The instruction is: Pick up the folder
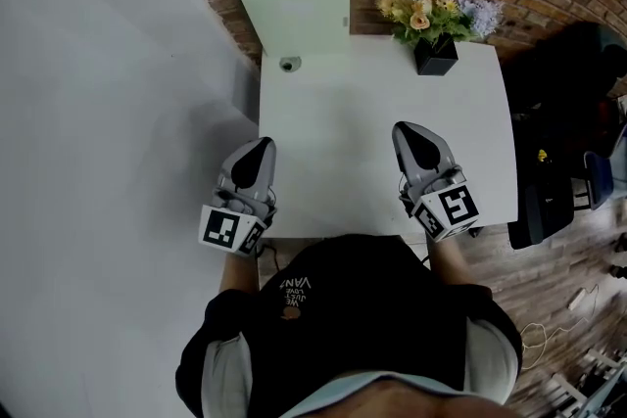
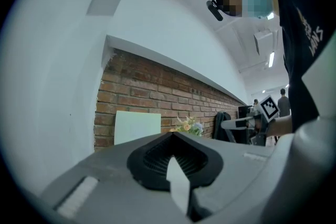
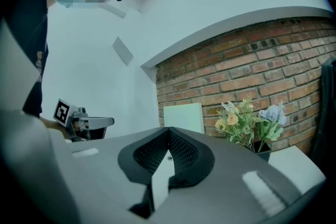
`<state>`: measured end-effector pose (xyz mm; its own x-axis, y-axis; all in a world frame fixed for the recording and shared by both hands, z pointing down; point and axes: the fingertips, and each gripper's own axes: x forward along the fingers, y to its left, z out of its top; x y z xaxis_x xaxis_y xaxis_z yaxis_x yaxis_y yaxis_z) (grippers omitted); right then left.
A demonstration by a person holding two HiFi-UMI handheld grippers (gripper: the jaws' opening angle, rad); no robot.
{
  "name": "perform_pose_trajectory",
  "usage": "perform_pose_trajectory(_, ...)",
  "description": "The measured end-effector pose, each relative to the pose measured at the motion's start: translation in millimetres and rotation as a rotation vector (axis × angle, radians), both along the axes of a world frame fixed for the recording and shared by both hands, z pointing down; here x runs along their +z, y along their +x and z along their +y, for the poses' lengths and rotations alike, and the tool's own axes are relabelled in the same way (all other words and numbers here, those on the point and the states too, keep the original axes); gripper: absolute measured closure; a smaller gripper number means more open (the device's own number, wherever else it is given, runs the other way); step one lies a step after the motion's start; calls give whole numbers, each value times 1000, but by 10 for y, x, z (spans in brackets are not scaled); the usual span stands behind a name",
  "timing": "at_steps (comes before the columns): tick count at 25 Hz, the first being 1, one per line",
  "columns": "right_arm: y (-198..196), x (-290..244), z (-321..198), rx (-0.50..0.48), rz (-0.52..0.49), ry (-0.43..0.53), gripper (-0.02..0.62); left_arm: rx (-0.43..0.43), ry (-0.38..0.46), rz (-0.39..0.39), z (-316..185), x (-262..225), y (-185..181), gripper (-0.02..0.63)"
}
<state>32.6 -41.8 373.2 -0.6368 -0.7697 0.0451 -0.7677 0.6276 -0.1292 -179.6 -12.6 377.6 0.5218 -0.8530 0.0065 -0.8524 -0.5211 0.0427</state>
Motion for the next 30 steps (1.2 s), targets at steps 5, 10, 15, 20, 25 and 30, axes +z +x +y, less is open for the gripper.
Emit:
perform_pose_trajectory(5, -19, -82, -262, -21, -1, 18, 597, -11, 34, 0, -278, -102, 12, 606)
perform_pose_trajectory(10, 5, -117, -499, -26, -8, 19, 597, -17, 44, -25, -512, -151, 46, 606)
perform_pose_trajectory(15, -26, -95, -704, -43, -4, 22, 597, -31, 30, -37, -708, -126, 15, 606)
perform_pose_trajectory(20, -65, -76, -915, -50, 0, 22, 597, -44, 21, -50, -879, -88, -14, 606)
perform_pose_trajectory(25, -111, -9, -1123, -50, -1, 12, 597, -48, -3, -57, -1039, 19, -59, 606)
perform_pose_trajectory(30, -181, 32, -1343, -53, 2, 7, 597, -52, -16, -54, -1227, 67, -104, 606)
